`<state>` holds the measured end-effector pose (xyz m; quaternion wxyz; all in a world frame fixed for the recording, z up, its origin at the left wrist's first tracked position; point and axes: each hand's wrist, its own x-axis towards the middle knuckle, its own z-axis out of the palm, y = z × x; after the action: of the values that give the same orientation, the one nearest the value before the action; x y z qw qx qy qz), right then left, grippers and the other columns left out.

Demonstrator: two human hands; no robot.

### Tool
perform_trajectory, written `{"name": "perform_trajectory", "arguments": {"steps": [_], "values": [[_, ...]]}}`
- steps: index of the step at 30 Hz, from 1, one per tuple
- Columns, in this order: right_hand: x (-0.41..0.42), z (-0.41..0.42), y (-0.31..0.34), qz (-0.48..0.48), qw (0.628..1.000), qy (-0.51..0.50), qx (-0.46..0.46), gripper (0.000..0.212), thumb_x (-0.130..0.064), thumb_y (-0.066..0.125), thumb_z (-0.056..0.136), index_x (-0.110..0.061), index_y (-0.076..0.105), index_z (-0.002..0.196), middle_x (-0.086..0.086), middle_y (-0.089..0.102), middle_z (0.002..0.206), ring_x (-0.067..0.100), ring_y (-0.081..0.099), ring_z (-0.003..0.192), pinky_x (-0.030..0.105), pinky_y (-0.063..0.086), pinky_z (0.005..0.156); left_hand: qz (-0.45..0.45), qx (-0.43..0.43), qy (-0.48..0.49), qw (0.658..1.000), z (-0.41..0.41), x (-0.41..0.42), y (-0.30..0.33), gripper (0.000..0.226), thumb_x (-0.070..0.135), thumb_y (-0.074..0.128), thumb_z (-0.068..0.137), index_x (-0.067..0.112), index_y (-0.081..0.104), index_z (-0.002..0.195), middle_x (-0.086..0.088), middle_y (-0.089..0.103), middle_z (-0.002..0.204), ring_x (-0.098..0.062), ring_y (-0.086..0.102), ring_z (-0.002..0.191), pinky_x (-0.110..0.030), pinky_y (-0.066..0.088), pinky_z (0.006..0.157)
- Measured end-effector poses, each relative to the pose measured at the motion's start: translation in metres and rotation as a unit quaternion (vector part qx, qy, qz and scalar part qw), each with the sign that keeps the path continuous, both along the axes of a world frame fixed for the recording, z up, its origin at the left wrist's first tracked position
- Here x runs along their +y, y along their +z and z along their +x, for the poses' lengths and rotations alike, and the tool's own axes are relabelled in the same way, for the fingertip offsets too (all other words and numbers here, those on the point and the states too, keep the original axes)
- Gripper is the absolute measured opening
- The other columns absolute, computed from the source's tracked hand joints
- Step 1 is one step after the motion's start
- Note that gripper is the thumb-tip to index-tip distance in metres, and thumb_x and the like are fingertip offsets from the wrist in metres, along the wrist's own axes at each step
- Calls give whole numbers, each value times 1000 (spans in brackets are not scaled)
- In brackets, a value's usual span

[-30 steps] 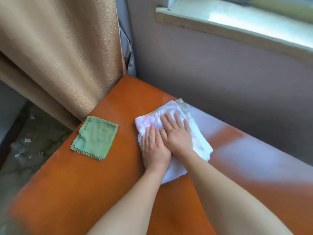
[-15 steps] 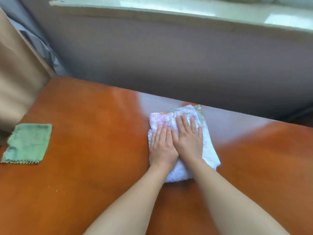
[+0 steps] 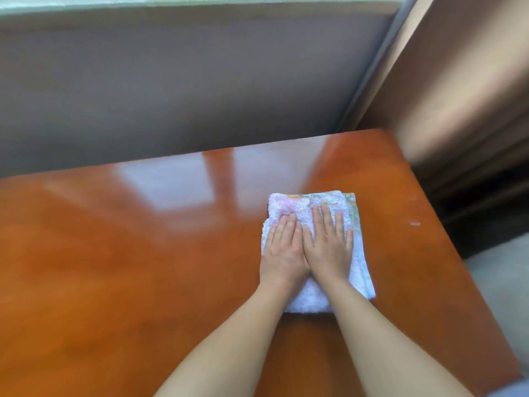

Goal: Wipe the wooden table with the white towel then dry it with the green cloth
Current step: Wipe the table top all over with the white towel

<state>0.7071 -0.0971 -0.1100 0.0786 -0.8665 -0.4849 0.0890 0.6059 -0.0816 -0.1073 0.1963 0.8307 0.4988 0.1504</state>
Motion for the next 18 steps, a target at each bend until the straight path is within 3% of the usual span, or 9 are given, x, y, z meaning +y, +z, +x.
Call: {"name": "perform_trajectory", "arguments": {"steps": [6, 12, 15, 18], "values": [[-61, -44, -4, 23, 998, -46, -19, 63, -51, 21, 93, -27, 36, 149, -3, 36, 155, 26, 30, 144, 53, 23, 114, 3, -37, -46, 998, -43, -54, 0, 46, 24, 40, 88, 4, 62, 123, -11, 55, 136, -25, 47, 130, -35, 23, 111], [-110, -137, 0, 14, 999, -34, -3, 70, -54, 10, 89, -30, 24, 153, -8, 20, 160, 23, 16, 149, 49, 10, 117, 11, -66, -33, 997, -135, -106, -3, 40, 21, 45, 85, 7, 66, 116, -10, 60, 129, -26, 53, 125, -41, 43, 103], [-127, -188, 2, -11, 1000, -10, 14, 70, -55, 2, 86, -34, 7, 153, -12, 6, 162, 19, 4, 150, 43, -4, 117, 5, -55, -8, 998, -186, -125, -1, 41, 21, 44, 85, 7, 66, 117, -9, 60, 130, -25, 52, 125, -39, 41, 104], [-134, -227, 0, -17, 1000, 18, 15, 67, -52, 5, 89, -35, 6, 154, -12, 5, 162, 18, 1, 150, 42, -6, 116, 1, -32, 16, 999, -227, -139, -1, 42, 19, 42, 85, 6, 65, 119, -11, 58, 131, -26, 52, 126, -38, 34, 106]]}}
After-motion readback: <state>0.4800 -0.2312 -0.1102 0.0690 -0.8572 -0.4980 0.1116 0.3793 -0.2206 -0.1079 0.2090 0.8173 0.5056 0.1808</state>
